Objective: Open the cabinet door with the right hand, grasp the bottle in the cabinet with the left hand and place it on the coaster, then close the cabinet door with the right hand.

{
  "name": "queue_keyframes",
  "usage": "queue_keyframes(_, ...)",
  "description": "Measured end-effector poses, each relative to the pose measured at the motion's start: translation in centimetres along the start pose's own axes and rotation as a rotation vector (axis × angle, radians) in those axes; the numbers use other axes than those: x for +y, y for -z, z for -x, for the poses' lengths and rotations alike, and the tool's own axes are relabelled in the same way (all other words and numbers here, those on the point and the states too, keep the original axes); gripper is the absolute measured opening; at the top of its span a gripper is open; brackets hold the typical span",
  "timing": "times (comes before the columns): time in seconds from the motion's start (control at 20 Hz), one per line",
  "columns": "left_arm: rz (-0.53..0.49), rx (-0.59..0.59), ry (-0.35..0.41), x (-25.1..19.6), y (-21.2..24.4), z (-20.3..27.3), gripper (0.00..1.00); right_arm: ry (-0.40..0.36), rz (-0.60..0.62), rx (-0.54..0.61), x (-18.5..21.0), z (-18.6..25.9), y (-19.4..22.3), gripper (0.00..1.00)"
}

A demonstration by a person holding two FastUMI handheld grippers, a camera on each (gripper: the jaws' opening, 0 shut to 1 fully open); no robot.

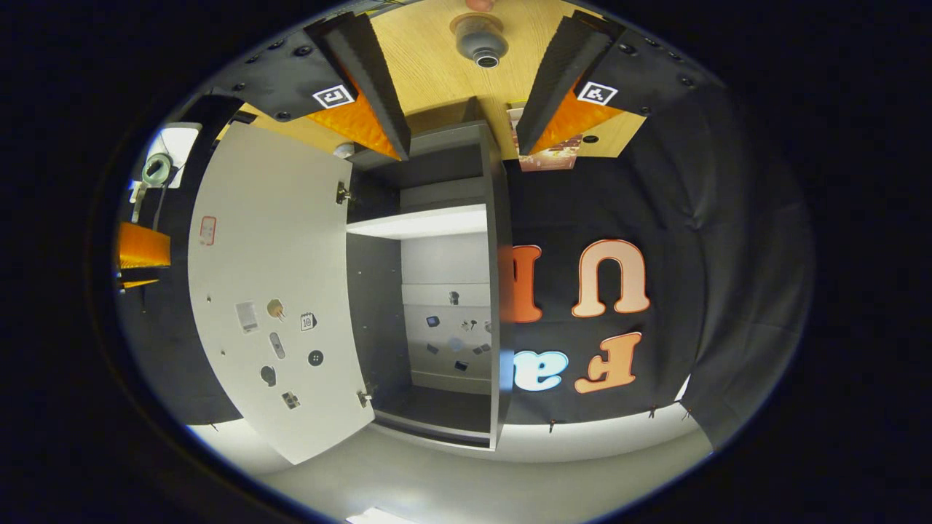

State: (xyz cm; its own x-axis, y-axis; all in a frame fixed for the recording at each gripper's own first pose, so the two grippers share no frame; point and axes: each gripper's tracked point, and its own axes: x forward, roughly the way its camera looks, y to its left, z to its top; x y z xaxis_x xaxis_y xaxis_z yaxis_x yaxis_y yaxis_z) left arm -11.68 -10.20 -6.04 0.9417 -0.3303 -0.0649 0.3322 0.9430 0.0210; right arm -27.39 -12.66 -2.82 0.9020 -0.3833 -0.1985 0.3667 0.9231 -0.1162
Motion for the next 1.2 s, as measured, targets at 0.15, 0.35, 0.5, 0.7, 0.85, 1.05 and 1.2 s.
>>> queue_keyframes(0.15, -0.016, -0.027, -0.069, -0.4, -2.0, -0.4, 0.95, -0.030, -0.017, -0.016, -2.4, -1.3, 0.1, 0.91)
queue_keyframes(0.35, 0.006, -0.042, -0.133, -2.5, -3.6, -1.1, 0.95, -0.018, 0.027, -0.056, -8.3, -3.1, -0.6, 0.91)
queue_keyframes(0.5, 0.037, -0.049, -0.172, -3.9, -4.6, -1.2, 0.95, 0.020, 0.021, -0.059, -13.2, -4.5, -0.6, 0.91)
queue_keyframes(0.7, 0.052, -0.062, -0.178, -5.7, -6.2, -1.5, 0.95, 0.075, 0.016, -0.058, -18.2, -6.2, -0.4, 0.91)
queue_keyframes(0.85, 0.042, -0.083, -0.174, -6.3, -7.5, -1.9, 0.95, 0.075, -0.008, -0.061, -19.6, -7.9, -0.7, 0.91)
queue_keyframes(1.05, 0.032, -0.093, -0.177, -6.9, -8.2, -2.5, 0.95, 0.015, -0.031, -0.059, -18.7, -9.3, -0.8, 0.91)
queue_keyframes(1.2, 0.027, -0.087, -0.182, -6.8, -8.2, -2.6, 0.95, -0.039, -0.039, -0.067, -17.4, -10.1, -1.1, 0.91)
